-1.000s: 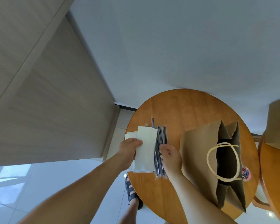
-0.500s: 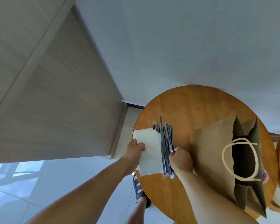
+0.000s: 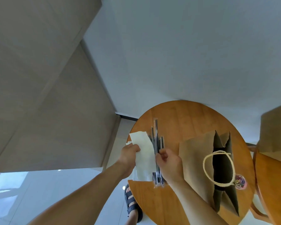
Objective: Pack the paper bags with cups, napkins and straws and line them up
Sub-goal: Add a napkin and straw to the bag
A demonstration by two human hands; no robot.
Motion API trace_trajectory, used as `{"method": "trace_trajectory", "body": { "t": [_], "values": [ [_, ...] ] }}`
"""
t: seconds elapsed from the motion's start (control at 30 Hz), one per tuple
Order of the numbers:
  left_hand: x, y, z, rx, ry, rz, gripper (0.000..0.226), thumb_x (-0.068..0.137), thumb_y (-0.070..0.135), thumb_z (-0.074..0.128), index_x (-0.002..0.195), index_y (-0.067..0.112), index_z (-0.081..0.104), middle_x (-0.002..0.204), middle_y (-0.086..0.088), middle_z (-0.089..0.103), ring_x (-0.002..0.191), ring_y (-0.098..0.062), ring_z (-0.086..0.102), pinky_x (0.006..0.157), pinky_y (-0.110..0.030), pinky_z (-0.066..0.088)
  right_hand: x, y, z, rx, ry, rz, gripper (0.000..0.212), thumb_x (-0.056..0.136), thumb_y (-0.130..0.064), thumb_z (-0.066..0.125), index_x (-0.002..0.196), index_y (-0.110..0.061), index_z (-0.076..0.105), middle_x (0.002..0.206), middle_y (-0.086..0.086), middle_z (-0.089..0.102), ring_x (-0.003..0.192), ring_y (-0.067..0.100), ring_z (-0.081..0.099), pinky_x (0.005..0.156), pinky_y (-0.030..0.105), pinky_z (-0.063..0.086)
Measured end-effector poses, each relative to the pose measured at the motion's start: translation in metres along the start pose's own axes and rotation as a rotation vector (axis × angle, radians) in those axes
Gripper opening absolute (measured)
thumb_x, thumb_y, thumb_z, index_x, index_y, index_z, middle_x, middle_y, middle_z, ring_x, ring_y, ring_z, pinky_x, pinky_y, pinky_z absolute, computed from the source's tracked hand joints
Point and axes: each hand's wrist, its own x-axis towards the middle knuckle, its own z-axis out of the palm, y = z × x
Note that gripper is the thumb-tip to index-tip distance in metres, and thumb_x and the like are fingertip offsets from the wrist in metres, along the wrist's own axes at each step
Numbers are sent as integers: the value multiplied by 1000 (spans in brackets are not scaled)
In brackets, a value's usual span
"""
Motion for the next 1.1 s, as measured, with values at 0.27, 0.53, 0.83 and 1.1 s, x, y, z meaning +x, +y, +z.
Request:
{"method": "trace_trajectory", "body": {
  "t": [0.27, 0.53, 0.83, 1.1],
  "values": [
    [-46, 50, 3, -75, -92, 102, 11, 92, 5, 49, 93, 8, 59, 70, -6, 66, 65, -21, 63, 50, -28, 50, -21, -65, -32, 39, -159, -143, 10, 92, -22, 65, 83, -24, 66, 71, -5, 68, 67, 10, 63, 62, 18, 51],
    [-88, 70, 14, -28, -214, 260, 23, 97, 10, 57, 117, 6, 66, 109, -15, 73, 102, -33, 70, 89, -44, 57, -41, -97, -65, -84, -124, -235, 18, 90, -29, 68, 79, -38, 58, 69, -14, 63, 67, 1, 60, 62, 13, 45],
    [-125, 99, 40, 37, -281, 368, 23, 95, 18, 62, 116, 11, 67, 109, -15, 73, 101, -36, 70, 92, -57, 54, -51, -120, -129, 75, 126, -242, 32, 83, -46, 74, 109, -36, 58, 100, -19, 62, 93, -2, 59, 80, 19, 49],
    [-161, 123, 72, 80, -537, 459, 25, 96, 18, 61, 119, 7, 66, 110, -17, 73, 100, -35, 71, 79, -46, 60, -55, -146, -192, 377, -81, -229, 19, 81, -26, 81, 98, -29, 72, 93, -13, 75, 85, 5, 72, 73, 25, 57]
  ]
}}
